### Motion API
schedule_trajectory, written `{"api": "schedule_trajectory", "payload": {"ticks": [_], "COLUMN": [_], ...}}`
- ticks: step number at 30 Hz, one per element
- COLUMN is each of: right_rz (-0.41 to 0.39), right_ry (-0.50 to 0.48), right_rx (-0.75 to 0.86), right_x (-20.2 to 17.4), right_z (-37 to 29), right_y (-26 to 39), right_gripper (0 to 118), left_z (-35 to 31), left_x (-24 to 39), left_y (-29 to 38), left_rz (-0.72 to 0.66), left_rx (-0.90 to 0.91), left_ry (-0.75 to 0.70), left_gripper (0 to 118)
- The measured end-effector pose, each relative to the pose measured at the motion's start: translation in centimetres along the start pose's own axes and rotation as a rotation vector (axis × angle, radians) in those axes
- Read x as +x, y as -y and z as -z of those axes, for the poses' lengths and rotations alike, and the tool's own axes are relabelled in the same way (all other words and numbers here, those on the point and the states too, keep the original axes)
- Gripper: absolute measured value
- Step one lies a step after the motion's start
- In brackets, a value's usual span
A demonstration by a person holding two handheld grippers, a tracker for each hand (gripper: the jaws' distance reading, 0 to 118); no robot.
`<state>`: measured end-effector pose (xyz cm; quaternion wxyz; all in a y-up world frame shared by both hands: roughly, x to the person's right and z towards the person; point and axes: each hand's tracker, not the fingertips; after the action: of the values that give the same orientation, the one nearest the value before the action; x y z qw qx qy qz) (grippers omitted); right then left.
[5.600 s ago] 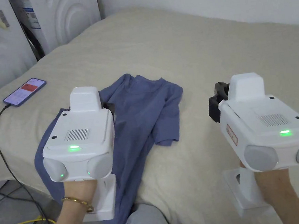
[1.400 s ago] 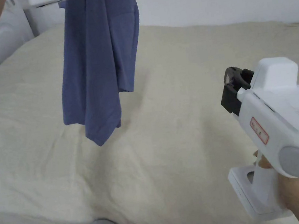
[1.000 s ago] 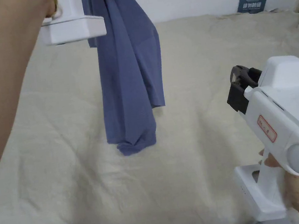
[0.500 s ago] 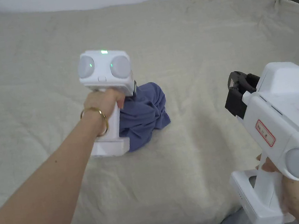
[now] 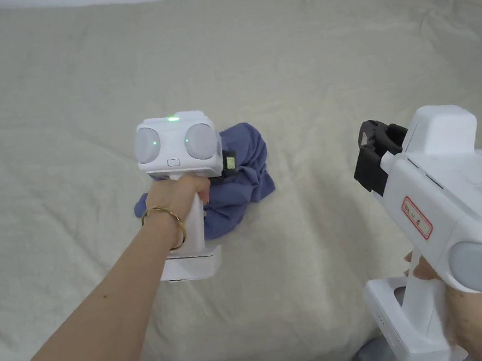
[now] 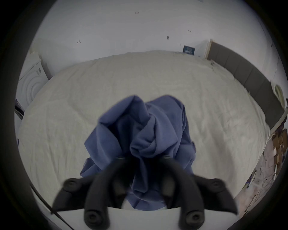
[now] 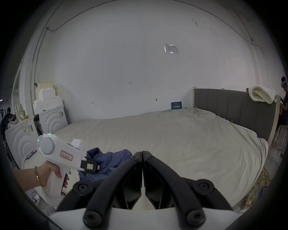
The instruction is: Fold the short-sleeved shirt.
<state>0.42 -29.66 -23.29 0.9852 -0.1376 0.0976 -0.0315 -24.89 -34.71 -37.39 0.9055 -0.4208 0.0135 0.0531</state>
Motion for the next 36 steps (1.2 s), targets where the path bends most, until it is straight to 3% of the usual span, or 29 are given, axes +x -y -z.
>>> {"api": "schedule_trajectory", "payload": {"ticks": [1, 2, 12, 19, 25, 27, 30, 33, 35, 36], "right_rz": [-0.004, -0.007, -0.033, -0.076, -0.081, -0.083, -0.082, -0.084, -0.086, -0.083], "right_ry": [-0.002, -0.003, -0.024, -0.030, -0.054, -0.057, -0.059, -0.060, -0.059, -0.059], "right_rx": [0.004, 0.007, 0.027, 0.049, 0.055, 0.052, 0.049, 0.046, 0.042, 0.040], "right_x": [-0.1, -0.1, -1.5, -3.1, -3.9, -4.0, -4.0, -4.0, -3.9, -3.9], "right_z": [0.0, -0.1, 1.5, 3.7, 4.8, 4.9, 4.7, 4.4, 4.2, 4.0], "right_y": [-0.2, -0.4, -1.7, -2.4, -1.9, -1.5, -1.0, -0.5, -0.3, -0.2], "right_gripper": [0, 0, 0, 0, 0, 0, 0, 0, 0, 0], "left_z": [-0.7, -1.4, -10.3, -13.2, -15.3, -15.4, -15.2, -13.5, -13.1, -12.8], "left_x": [-0.4, -0.8, -6.1, -10.4, -12.0, -12.1, -12.2, -12.9, -12.6, -12.4], "left_y": [-0.4, -0.8, -4.3, -0.4, 4.1, 5.3, 6.8, 7.2, 7.8, 8.0], "left_rz": [-0.031, -0.052, -0.107, -0.041, -0.013, -0.006, 0.001, -0.019, -0.017, -0.013], "left_rx": [0.028, 0.066, 0.464, 0.678, 0.730, 0.733, 0.723, 0.689, 0.676, 0.672], "left_ry": [0.010, 0.021, -0.039, -0.185, -0.258, -0.269, -0.270, -0.243, -0.240, -0.243], "left_gripper": [110, 118, 118, 118, 117, 112, 93, 69, 42, 39]}}
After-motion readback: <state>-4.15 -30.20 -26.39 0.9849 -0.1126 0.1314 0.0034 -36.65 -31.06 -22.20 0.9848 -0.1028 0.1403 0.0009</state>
